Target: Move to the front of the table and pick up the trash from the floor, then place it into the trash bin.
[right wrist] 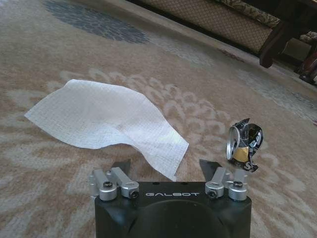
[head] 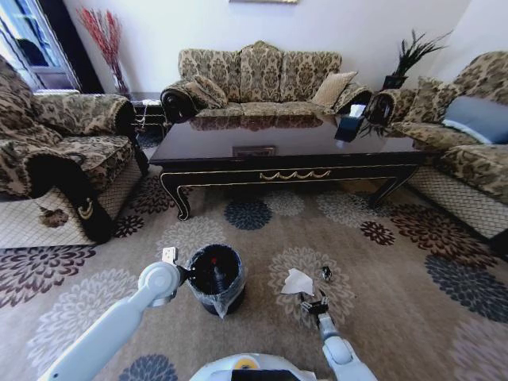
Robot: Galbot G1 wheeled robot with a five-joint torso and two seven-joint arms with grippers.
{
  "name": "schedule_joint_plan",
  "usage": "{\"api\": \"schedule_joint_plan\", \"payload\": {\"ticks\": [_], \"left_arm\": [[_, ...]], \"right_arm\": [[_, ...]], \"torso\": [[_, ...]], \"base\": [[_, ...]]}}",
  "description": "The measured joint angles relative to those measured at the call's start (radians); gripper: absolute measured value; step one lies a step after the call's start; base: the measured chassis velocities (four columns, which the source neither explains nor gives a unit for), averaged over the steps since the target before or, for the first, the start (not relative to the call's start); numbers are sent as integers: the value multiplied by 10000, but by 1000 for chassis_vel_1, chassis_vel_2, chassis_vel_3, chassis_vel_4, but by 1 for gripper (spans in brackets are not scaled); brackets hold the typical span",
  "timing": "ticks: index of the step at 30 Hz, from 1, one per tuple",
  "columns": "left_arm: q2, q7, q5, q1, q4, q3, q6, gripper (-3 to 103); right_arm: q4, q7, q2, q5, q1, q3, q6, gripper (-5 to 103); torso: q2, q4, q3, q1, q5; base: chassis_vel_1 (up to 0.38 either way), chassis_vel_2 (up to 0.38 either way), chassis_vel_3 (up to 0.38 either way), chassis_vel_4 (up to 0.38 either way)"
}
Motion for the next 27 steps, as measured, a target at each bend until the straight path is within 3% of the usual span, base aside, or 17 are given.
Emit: {"api": "schedule_joint_plan", "payload": {"ticks": [2, 10, 12, 15, 17, 21, 27], "left_arm": [[-14, 8, 9, 0, 12, 0, 0, 0], [76, 46, -9, -138, 65, -20, 0, 0], [86, 46, -12, -148, 65, -21, 0, 0], [90, 48, -20, -194, 65, -20, 1, 0], [83, 47, -19, -204, 65, -16, 0, 0], [-6, 45, -12, -240, 79, 46, 0, 0], [-36, 31, 12, -235, 77, 69, 0, 0]], "right_arm": [[-22, 0, 5, 3, 19, 1, 2, 75], [-259, -2, 79, -18, 189, -17, 45, 37], [-275, 4, 79, -30, 198, -22, 45, 37], [-291, 51, 78, -50, 190, -24, 50, 20], [-285, 52, 76, -51, 180, -24, 52, 20], [-183, 95, 75, -52, 76, -18, 69, 2], [-24, 111, 65, -21, -13, -17, 86, 0]], "torso": [[0, 0, 0, 0, 0], [-1, 0, 0, 0, 1], [-1, 1, 0, 0, 0], [0, 0, 0, 0, 0], [-1, 0, 0, 0, 0], [-1, -1, 0, 0, 0], [-1, 0, 0, 0, 0]], "base": [[0, 0, 0, 0], [0, 0, 0, 0], [0, 0, 0, 0], [0, 0, 0, 0], [0, 0, 0, 0], [0, 0, 0, 0], [0, 0, 0, 0]]}}
